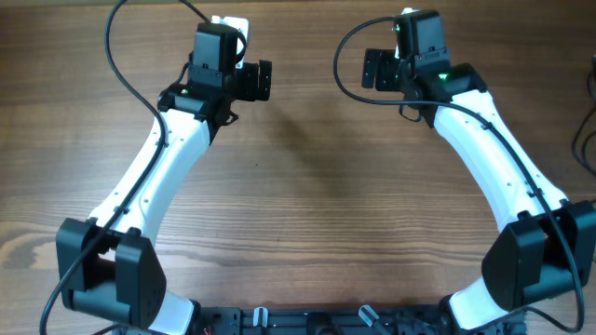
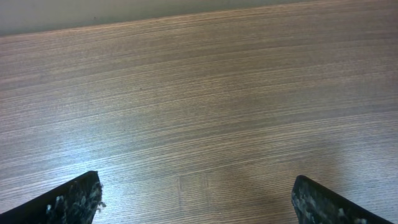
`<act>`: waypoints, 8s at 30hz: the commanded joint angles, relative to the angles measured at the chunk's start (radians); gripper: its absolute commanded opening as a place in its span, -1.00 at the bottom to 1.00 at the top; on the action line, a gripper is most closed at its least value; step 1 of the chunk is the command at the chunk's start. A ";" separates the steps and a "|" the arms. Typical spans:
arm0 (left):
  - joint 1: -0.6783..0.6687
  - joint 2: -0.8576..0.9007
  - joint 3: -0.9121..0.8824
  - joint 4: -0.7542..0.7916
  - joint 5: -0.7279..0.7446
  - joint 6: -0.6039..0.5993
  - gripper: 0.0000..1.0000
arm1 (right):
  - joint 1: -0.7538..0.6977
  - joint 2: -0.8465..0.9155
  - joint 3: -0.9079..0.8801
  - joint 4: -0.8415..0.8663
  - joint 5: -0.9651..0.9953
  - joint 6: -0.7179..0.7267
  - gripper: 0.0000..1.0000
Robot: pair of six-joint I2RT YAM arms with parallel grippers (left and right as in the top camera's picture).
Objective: Untangle cables
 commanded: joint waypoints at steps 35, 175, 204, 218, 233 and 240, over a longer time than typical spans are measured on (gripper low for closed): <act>0.003 -0.004 0.001 -0.015 -0.016 -0.010 1.00 | 0.003 -0.009 -0.007 0.000 0.006 -0.013 1.00; 0.282 -1.674 -1.332 0.336 0.104 0.122 1.00 | 0.003 -0.009 -0.007 0.000 0.006 -0.013 1.00; 0.282 -1.674 -1.332 0.336 0.104 0.122 1.00 | -0.111 -0.640 -0.798 0.638 0.004 0.017 1.00; 0.282 -1.674 -1.332 0.337 0.104 0.122 1.00 | -0.111 -1.214 -1.178 0.721 -0.019 0.053 1.00; 0.282 -1.674 -1.332 0.336 0.104 0.122 1.00 | -0.242 -1.630 -1.350 0.704 -0.213 0.004 1.00; 0.282 -1.674 -1.332 0.336 0.104 0.122 1.00 | -0.243 -1.688 -1.350 0.642 -0.213 -0.025 1.00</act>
